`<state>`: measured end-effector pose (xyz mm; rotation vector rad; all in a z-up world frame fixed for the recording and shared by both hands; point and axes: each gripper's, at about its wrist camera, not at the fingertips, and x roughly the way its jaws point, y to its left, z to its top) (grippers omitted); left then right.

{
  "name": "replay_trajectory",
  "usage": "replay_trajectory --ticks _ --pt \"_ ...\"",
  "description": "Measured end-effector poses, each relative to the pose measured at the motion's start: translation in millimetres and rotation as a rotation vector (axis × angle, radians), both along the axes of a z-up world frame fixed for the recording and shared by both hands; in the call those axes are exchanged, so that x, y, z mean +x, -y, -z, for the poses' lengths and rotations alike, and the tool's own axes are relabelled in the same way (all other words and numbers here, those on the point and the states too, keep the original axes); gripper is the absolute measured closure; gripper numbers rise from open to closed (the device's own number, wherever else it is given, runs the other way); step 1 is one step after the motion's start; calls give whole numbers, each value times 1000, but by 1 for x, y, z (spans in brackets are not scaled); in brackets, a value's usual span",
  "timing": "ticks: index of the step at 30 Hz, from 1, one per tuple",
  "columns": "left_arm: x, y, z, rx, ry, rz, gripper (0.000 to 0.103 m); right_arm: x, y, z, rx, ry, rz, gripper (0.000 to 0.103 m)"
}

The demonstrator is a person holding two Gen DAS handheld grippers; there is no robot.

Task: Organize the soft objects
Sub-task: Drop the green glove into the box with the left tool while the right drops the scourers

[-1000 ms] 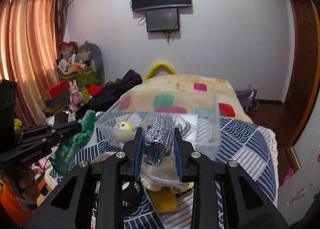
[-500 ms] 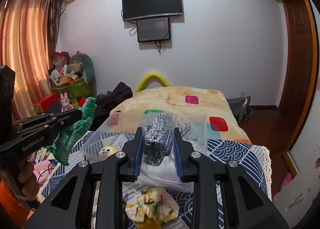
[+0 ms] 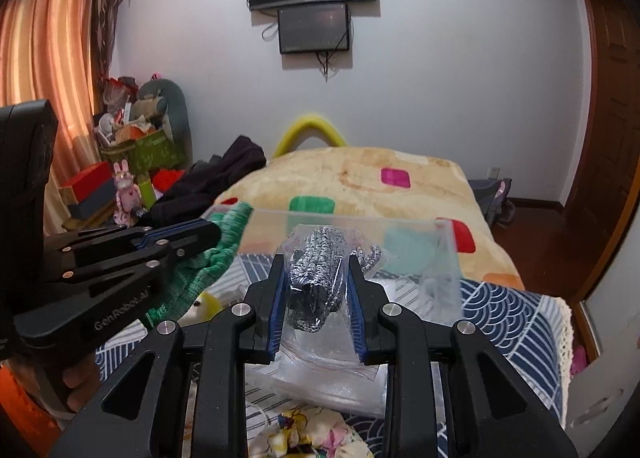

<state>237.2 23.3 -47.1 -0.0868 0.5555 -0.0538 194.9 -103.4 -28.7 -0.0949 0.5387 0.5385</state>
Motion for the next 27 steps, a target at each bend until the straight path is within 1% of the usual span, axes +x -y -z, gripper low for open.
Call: replay_trajectory --ticks 4,8,12,17,20,22,27 --pt "13 4 10 1 -30 11 99 8 -4 8 -22 -29 -5 78" --pt "26 8 21 -19 -82 34 99 10 -8 17 -48 -57 -15 78" --pt "32 12 31 -18 -126 49 99 14 -10 23 -77 -83 -23 78" --pt "32 15 35 -6 -149 49 98 13 -9 25 -107 -91 -33 72" --pt "30 13 34 -17 -160 48 94 13 -6 24 -98 -106 -31 63" --pt "28 12 32 -29 -161 50 90 12 -3 22 -83 -104 -22 52" --pt "17 10 22 -29 -145 49 76 4 6 8 -57 -70 -11 51"
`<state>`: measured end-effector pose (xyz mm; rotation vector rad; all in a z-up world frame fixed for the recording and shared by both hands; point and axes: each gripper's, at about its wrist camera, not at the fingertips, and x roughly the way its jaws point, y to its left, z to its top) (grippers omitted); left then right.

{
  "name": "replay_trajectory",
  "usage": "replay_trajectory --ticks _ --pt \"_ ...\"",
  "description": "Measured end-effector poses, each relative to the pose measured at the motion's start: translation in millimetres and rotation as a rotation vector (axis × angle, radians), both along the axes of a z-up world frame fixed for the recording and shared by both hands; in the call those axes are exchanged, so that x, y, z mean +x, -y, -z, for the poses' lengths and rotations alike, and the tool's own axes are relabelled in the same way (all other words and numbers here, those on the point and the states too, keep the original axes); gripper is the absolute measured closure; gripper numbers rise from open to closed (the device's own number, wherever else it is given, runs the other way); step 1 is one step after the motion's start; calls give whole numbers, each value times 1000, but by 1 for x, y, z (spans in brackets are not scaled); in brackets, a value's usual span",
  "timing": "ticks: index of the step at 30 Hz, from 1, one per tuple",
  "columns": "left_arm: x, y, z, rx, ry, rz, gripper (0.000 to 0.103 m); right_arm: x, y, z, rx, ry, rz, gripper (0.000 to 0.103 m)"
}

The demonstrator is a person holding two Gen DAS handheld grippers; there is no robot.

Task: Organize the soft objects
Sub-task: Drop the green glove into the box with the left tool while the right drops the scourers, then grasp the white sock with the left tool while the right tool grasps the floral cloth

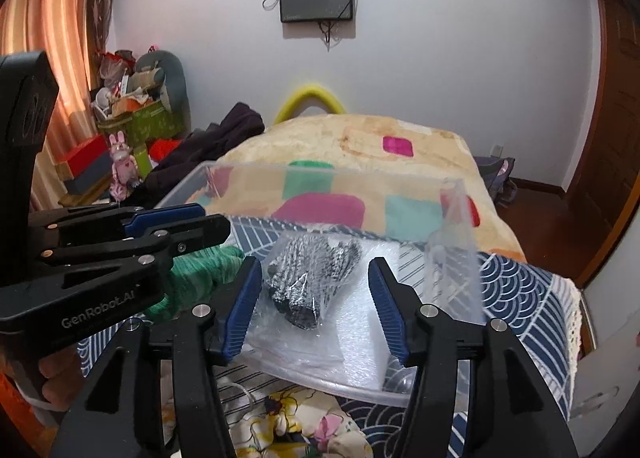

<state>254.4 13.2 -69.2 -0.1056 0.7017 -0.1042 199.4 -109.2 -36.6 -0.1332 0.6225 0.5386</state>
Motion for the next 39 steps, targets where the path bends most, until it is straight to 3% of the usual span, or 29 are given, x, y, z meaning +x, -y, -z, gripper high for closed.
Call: replay_trajectory --ticks 7,15,23,30,39 --pt "-22 0 -23 7 69 -4 47 -20 9 -24 34 85 4 40" --pt "-66 2 -52 50 197 -17 31 -48 18 -43 50 172 5 37" --pt "-105 -2 -62 48 247 -23 14 -63 28 -36 58 175 20 35" --pt "-120 1 -40 69 203 -19 13 -64 31 -12 39 111 32 34" --pt "-115 4 20 47 34 -14 13 -63 28 21 -9 17 32 34"
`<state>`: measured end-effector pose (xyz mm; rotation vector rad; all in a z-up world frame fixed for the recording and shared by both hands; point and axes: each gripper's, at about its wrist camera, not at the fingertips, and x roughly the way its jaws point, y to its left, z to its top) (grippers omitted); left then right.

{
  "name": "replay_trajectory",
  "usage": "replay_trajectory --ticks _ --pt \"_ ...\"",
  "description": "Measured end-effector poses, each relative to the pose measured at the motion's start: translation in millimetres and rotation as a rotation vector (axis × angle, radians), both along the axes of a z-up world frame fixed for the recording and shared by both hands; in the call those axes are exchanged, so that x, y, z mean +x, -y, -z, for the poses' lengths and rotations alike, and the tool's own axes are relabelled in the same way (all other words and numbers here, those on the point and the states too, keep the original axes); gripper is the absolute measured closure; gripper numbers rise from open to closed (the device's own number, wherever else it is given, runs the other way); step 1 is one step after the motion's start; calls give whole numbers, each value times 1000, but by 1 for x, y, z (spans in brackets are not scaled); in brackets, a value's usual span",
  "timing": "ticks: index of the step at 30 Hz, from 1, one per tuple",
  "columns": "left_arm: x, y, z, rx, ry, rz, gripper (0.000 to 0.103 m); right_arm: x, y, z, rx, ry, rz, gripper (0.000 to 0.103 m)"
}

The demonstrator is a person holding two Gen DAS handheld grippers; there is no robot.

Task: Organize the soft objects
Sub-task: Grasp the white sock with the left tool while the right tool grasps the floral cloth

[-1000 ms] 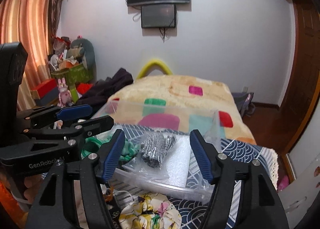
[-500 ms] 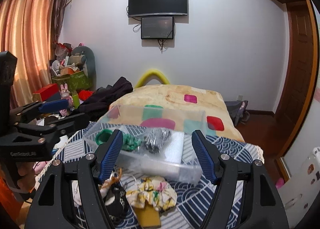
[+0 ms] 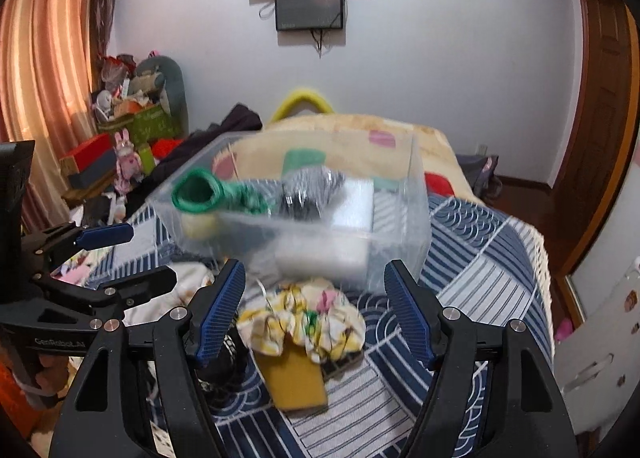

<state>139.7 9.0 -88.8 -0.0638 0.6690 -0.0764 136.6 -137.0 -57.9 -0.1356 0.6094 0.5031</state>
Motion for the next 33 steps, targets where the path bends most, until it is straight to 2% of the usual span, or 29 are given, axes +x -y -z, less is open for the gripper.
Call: replay_trajectory --ticks 5,8,13,14,15,16,19,20,22,25,28,33 --pt "5 -1 27 -40 -78 0 13 7 4 20 0 -75 1 34" --pt "8 -2 40 -55 -116 -1 8 12 8 30 9 -123 -2 34" --pt "7 -4 54 -103 -141 6 8 12 11 34 38 -155 -12 34" --pt "8 -6 55 -115 -145 9 11 11 12 34 43 -156 -15 34" --pt "8 -6 58 -134 -151 16 18 12 12 34 43 -158 -19 34" --pt "8 -7 60 -146 -154 20 27 12 13 34 46 -158 -21 40" --pt "6 -7 62 -190 -153 59 39 11 15 33 67 -167 -47 57" --pt "4 -5 60 -184 -145 64 42 11 14 32 71 -168 -55 59" --pt "1 -3 56 -148 -119 62 56 9 12 31 69 -161 -66 70" --pt "-7 3 50 -100 -87 57 73 3 9 28 55 -138 -69 77" --pt "-13 5 43 -89 -67 52 81 -2 9 23 62 -118 -66 84" --pt "-19 -2 36 -97 -47 42 83 -5 13 12 84 -86 -59 85"
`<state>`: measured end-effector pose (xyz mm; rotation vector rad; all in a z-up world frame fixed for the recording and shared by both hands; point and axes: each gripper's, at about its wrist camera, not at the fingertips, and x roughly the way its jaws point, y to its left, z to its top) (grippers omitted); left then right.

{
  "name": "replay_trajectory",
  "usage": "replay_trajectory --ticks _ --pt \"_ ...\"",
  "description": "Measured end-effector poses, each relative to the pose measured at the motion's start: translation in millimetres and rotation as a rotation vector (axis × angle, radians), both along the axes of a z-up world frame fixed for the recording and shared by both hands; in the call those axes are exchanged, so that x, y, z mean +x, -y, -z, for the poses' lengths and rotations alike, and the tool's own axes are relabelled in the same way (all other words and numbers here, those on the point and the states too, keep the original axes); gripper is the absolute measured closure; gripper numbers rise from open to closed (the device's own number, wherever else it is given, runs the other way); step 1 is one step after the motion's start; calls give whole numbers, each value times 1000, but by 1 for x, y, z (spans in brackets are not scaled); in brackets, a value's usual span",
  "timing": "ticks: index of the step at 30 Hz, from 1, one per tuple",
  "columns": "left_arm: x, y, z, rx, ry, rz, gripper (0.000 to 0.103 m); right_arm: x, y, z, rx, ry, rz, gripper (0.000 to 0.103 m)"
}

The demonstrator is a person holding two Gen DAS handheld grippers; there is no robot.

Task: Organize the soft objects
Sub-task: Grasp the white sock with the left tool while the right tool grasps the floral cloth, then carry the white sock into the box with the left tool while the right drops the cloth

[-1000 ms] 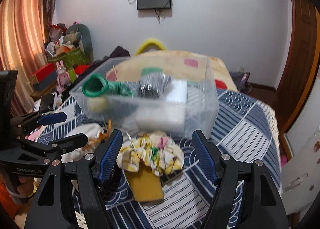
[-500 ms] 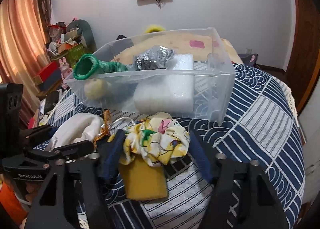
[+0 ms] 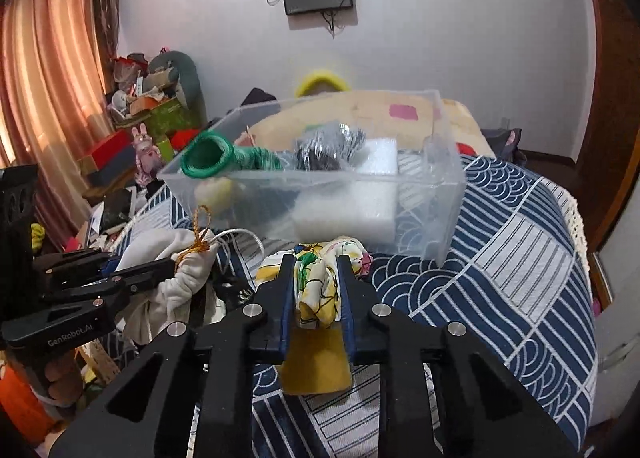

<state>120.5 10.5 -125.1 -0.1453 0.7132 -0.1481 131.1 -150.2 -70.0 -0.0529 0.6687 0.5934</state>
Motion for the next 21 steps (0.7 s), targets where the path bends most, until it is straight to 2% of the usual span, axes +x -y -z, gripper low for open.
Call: replay_trajectory --ticks 6,10,14,21 --pt "-13 -2 -21 12 56 -8 83 -6 7 -11 26 34 15 85" --pt "-21 -4 -30 -7 77 -13 83 -7 6 -19 44 46 10 85" --pt "-20 -10 -37 -32 78 -13 83 -12 0 -21 51 56 -14 85" --pt "-16 -15 -31 -56 38 -14 83 -19 -19 -24 52 80 -61 85"
